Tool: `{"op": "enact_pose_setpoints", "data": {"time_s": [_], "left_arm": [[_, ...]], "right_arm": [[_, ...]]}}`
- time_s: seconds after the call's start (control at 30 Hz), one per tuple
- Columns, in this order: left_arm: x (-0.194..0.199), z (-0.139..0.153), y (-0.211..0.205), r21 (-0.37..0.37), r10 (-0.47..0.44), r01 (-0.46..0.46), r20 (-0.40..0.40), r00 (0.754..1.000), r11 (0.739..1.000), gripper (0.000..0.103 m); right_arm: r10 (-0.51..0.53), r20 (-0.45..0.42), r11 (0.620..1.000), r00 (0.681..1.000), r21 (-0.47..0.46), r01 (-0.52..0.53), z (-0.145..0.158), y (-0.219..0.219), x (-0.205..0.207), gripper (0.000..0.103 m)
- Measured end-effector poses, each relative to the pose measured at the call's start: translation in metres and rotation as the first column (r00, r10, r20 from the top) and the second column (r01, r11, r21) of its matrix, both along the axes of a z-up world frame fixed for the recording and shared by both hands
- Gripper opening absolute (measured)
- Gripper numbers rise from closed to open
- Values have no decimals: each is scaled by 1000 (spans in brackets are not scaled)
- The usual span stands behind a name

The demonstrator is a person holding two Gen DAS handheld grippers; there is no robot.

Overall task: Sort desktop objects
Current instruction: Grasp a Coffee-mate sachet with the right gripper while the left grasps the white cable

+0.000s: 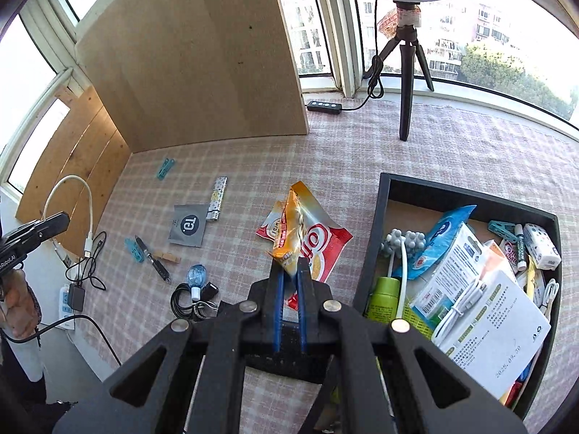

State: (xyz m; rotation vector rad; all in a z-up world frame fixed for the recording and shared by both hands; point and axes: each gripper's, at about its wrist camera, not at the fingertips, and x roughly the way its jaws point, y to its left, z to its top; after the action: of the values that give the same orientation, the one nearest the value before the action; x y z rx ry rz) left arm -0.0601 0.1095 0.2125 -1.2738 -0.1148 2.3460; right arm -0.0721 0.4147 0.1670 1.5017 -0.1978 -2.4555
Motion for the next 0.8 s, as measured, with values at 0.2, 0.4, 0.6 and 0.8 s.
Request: {"op": "enact_pose_setpoints", "data": {"time_s": [0.2, 0.4, 0.6, 0.8], "left_arm": [[-9, -1, 65, 13, -127, 127, -5, 992, 992, 2], [-20, -9, 153, -8, -258, 258, 3, 966, 966, 2], [-26, -16, 235, -45, -378, 378, 7, 926, 925, 2], [-15, -19, 296, -70, -469, 469, 11, 883, 881, 2]], "right_arm": [[-90, 8, 996, 996, 25, 90, 2, 44, 15, 6], [-228, 25, 972, 973, 70, 226, -2, 113, 31, 7], [-335, 42, 938, 941, 108, 329, -11, 165, 50, 7], [-424, 65, 902, 904, 120, 414, -21, 205, 71, 7]]}}
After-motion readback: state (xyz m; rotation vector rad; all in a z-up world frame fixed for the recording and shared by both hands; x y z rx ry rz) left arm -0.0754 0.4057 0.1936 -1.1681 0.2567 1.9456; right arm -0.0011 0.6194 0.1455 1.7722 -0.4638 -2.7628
